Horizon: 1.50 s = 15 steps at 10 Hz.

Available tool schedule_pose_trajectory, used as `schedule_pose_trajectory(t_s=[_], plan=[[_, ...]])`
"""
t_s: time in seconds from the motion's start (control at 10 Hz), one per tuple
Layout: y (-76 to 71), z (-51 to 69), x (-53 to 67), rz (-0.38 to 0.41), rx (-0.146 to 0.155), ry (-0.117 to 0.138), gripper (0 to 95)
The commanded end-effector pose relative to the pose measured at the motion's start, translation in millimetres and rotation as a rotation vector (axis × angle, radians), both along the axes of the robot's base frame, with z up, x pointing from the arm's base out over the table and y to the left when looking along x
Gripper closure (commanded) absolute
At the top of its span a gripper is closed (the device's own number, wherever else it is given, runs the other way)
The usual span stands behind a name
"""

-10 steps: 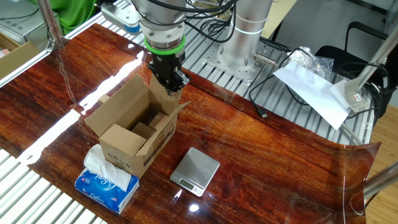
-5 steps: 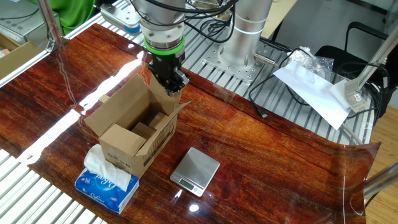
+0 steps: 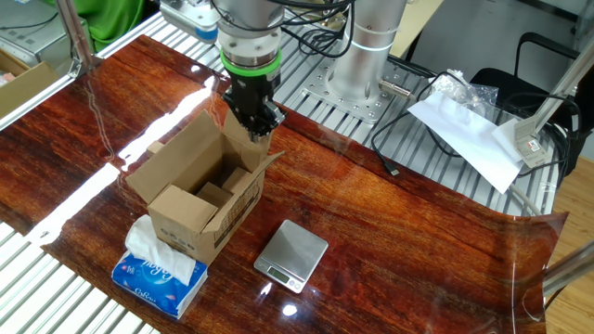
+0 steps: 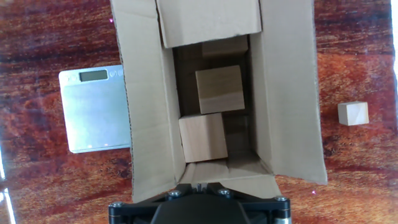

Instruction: Open a box

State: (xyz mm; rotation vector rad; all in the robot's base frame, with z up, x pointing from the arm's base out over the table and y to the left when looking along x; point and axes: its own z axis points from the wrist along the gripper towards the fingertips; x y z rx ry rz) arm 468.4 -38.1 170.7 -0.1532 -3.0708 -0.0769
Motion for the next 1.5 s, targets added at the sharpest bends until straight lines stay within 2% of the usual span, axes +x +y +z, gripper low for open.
schedule_pose_trajectory(t_s=[0.1, 0.6, 1.2, 1.5], plan=[[0.5, 2.8, -4.8, -0.005, -0.005, 0.007, 95.0], [0.2, -0.9, -18.9, 0.001, -0.011, 0.003, 95.0], [0.3, -12.9, -31.1, -0.008, -0.008, -0.024, 95.0], [1.9, -21.7, -31.4, -0.013, -0.008, -0.045, 95.0]])
